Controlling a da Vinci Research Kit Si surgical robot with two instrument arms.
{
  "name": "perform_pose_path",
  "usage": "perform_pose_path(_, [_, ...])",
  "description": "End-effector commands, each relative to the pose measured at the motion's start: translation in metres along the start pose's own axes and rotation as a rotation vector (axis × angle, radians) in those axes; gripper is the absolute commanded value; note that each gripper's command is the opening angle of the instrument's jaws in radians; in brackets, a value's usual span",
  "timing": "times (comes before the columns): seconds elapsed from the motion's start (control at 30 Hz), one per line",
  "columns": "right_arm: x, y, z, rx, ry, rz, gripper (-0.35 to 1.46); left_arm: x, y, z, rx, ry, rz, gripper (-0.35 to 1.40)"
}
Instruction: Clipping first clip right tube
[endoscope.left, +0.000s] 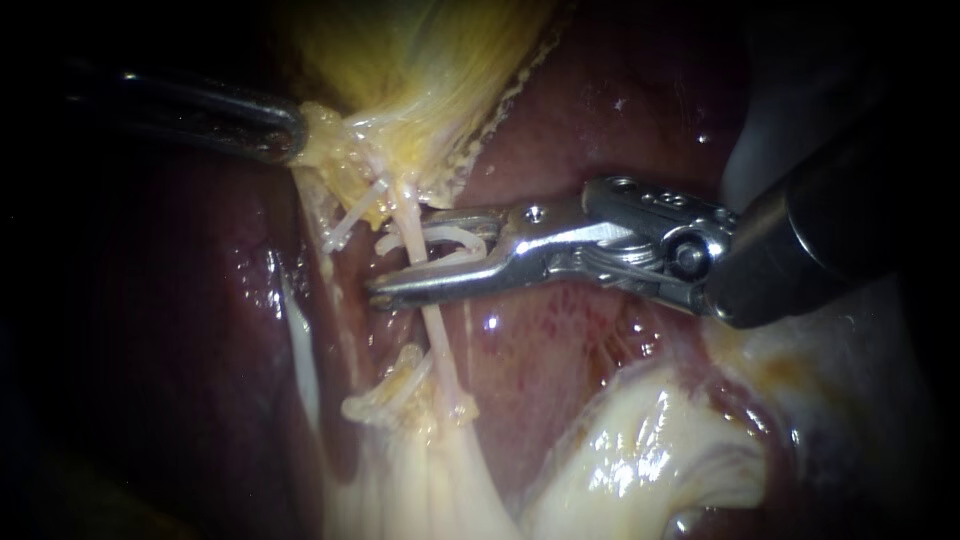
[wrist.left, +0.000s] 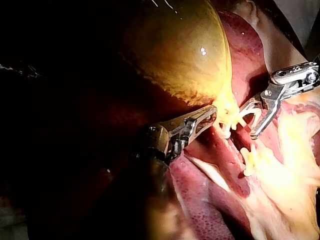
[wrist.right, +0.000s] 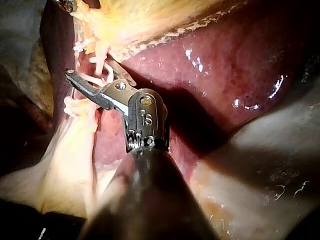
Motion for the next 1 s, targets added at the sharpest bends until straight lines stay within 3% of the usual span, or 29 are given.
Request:
perform_pose_path(0.03, [0.0000,-0.0001,0.0000,0.000,0.000,0.000,0.46,0.0000,0.0000,0.0000,-0.001,0.000,0.000,-0.35])
perform_pose_path(0.4, [-0.0019,-0.0013,0.0002,0.038,-0.026,-0.014,0.46,0.0001,0.0001,0.0002,-0.001,0.000,0.001,-0.35])
perform_pose_path(0.8, [-0.0062,-0.0028,0.0001,0.103,-0.090,0.034,0.45,0.0001,0.0002,0.0002,-0.001,0.000,0.002,-0.35])
perform_pose_path(1.0, [-0.0076,-0.0036,0.0004,0.131,-0.119,0.049,0.42,0.0002,0.0003,0.0003,-0.001,0.000,0.002,-0.35])
